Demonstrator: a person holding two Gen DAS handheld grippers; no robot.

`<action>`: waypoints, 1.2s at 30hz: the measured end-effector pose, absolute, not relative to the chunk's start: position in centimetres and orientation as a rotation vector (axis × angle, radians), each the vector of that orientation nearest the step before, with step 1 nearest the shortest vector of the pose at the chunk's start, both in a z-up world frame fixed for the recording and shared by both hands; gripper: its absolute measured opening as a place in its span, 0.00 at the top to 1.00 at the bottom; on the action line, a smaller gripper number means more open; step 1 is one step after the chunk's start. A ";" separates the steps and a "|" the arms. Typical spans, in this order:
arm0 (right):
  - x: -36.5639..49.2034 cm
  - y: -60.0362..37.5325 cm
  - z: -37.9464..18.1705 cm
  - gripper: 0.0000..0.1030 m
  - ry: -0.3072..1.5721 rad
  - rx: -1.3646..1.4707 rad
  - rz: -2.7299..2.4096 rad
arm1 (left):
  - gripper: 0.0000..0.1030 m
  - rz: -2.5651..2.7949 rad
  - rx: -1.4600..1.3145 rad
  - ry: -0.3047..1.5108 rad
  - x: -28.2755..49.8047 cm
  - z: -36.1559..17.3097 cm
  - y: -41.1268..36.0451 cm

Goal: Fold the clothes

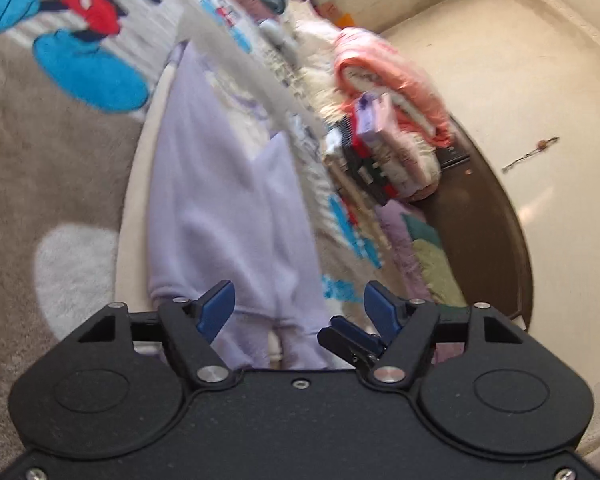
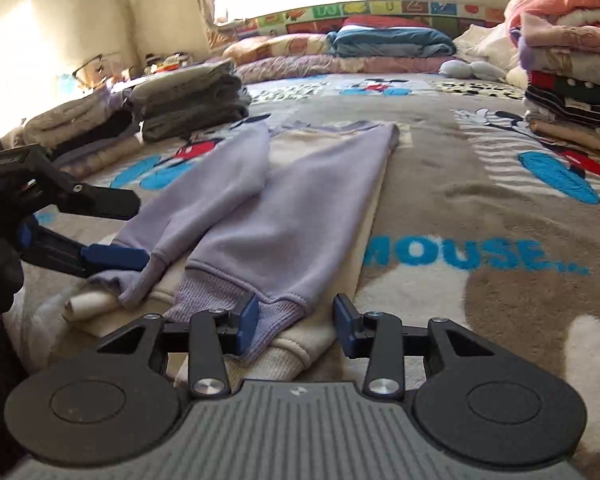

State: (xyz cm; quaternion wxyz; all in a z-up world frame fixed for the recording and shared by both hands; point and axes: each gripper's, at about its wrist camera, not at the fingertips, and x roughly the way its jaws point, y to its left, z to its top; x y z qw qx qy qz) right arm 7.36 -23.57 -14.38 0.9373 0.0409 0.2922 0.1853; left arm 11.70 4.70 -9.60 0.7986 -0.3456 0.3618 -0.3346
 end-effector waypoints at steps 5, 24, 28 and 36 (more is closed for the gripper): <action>7.2 -24.1 -13.3 0.59 0.509 0.106 0.393 | 0.33 -0.633 -0.548 0.843 12.6 -10.6 3.8; 26.0 -31.6 -19.0 0.49 0.704 0.714 0.494 | 0.35 -0.524 -0.630 0.834 23.5 -12.1 8.8; 29.3 -31.7 -19.5 0.50 0.733 0.756 0.536 | 0.35 -0.567 -0.672 0.861 28.2 -12.2 8.6; 34.2 -31.6 -19.9 0.50 0.753 0.764 0.593 | 0.35 -0.602 -0.684 0.891 35.3 -12.6 8.0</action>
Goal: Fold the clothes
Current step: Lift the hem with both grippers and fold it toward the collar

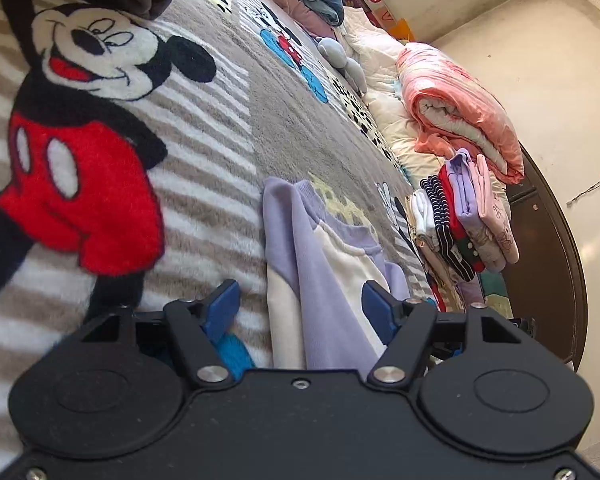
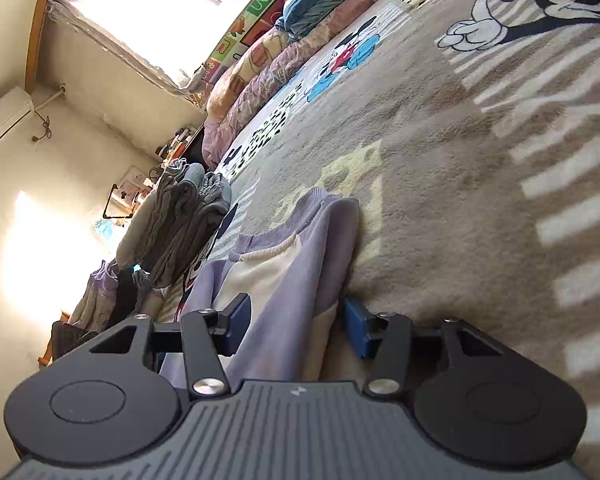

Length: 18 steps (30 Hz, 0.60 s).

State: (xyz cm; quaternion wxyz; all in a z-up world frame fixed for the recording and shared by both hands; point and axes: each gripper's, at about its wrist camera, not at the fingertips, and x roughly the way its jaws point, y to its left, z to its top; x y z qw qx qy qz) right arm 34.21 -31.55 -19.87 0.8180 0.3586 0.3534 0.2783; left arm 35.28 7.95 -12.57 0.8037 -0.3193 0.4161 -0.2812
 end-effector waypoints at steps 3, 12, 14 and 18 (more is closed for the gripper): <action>35.5 -31.8 -20.0 0.51 0.756 0.775 0.611 | 0.35 -0.615 -0.679 0.893 36.8 -12.7 7.6; 37.9 -32.1 -20.1 0.56 0.769 0.768 0.647 | 0.45 -0.680 -0.639 0.899 40.2 -13.3 6.7; 38.3 -32.2 -20.2 0.57 0.771 0.770 0.654 | 0.53 -0.686 -0.636 0.907 40.7 -13.6 6.7; 39.2 -32.6 -20.4 0.61 0.773 0.790 0.662 | 0.66 -0.697 -0.645 0.924 41.8 -14.2 6.8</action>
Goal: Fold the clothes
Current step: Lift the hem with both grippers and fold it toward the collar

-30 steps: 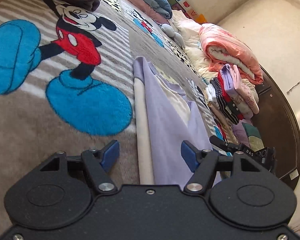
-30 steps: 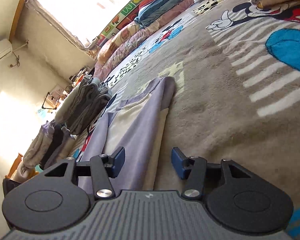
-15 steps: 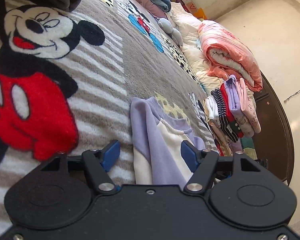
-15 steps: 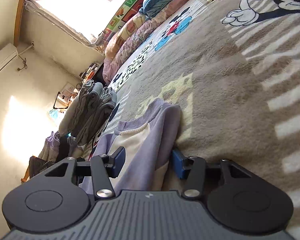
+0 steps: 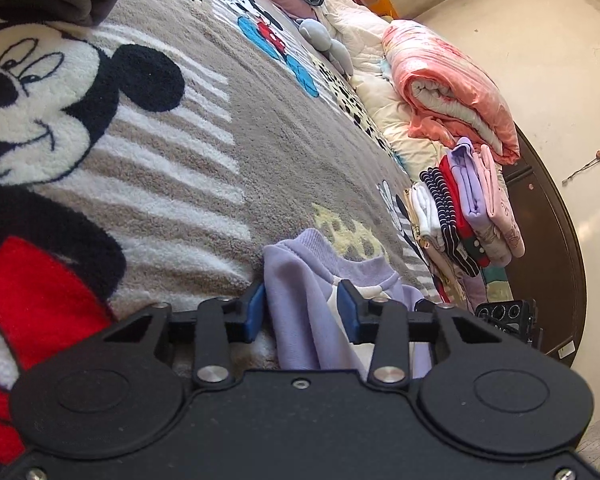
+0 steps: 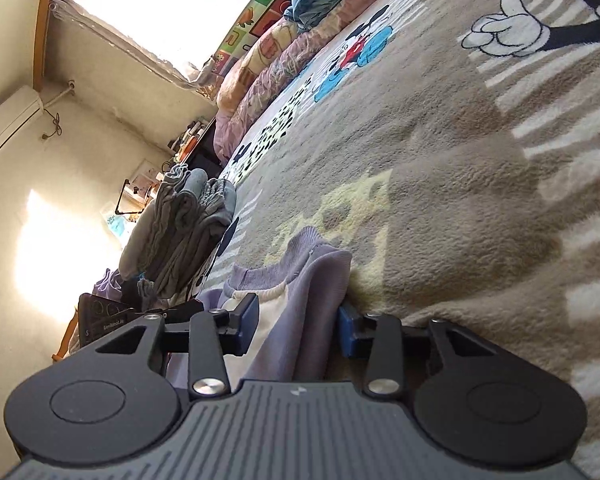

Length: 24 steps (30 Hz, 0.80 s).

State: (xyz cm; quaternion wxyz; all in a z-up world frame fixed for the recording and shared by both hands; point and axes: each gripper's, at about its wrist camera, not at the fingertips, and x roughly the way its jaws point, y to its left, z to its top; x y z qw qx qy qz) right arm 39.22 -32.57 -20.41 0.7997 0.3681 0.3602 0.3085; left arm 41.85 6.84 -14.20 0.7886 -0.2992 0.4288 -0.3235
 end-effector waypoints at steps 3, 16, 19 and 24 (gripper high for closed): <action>39.7 -32.6 -20.5 0.63 0.775 0.784 0.668 | 0.68 -0.715 -0.666 0.928 42.3 -14.5 7.0; 39.3 -32.3 -19.7 0.83 0.716 0.748 0.652 | 0.90 -0.720 -0.555 0.836 41.2 -11.7 5.8; 38.1 -32.3 -18.3 0.84 0.645 0.714 0.660 | 0.90 -0.744 -0.516 0.772 39.5 -9.5 5.6; 34.9 -32.2 -14.6 0.87 0.517 0.638 0.711 | 0.90 -0.775 -0.453 0.679 36.1 -5.9 5.3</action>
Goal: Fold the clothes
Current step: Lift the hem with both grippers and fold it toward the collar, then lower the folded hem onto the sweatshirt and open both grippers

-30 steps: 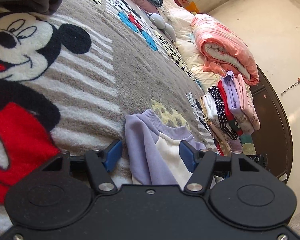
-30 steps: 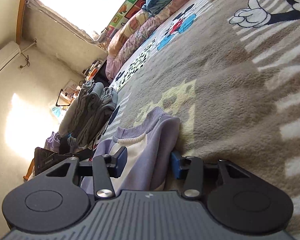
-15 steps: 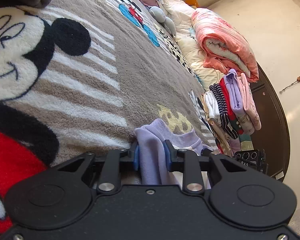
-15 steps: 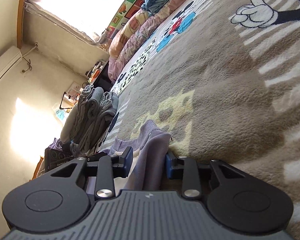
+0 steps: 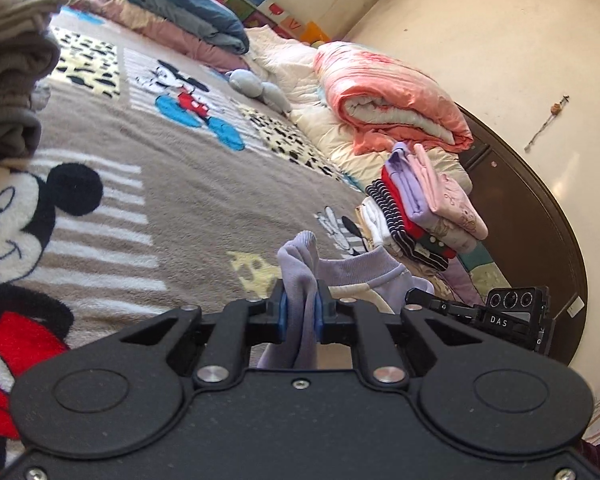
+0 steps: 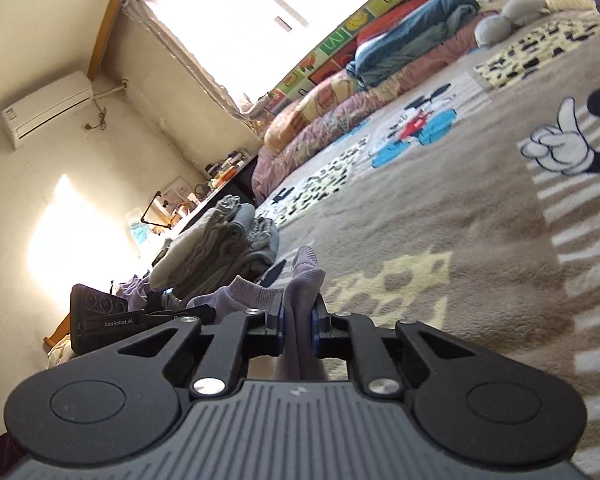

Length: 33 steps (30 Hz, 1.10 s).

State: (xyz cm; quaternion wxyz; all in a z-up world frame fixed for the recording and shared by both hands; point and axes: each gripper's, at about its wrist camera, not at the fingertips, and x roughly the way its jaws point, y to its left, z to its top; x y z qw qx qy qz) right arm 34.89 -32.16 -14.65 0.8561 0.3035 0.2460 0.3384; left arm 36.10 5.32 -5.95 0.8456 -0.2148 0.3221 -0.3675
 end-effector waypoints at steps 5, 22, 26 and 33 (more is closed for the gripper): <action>30.5 -32.2 -11.4 0.88 0.405 0.570 0.748 | 0.90 -0.799 -0.401 0.591 31.0 -3.0 5.7; 11.7 -28.8 -7.4 0.87 0.221 0.195 0.767 | 0.90 -0.765 -0.092 0.427 11.5 -3.7 5.9; 8.6 -27.7 -8.3 0.87 0.247 0.047 0.745 | 0.90 -0.751 0.069 0.457 8.6 -5.7 4.1; 4.7 -24.5 -10.3 0.87 0.262 -0.276 0.715 | 0.90 -0.669 0.178 0.470 5.8 -9.1 3.0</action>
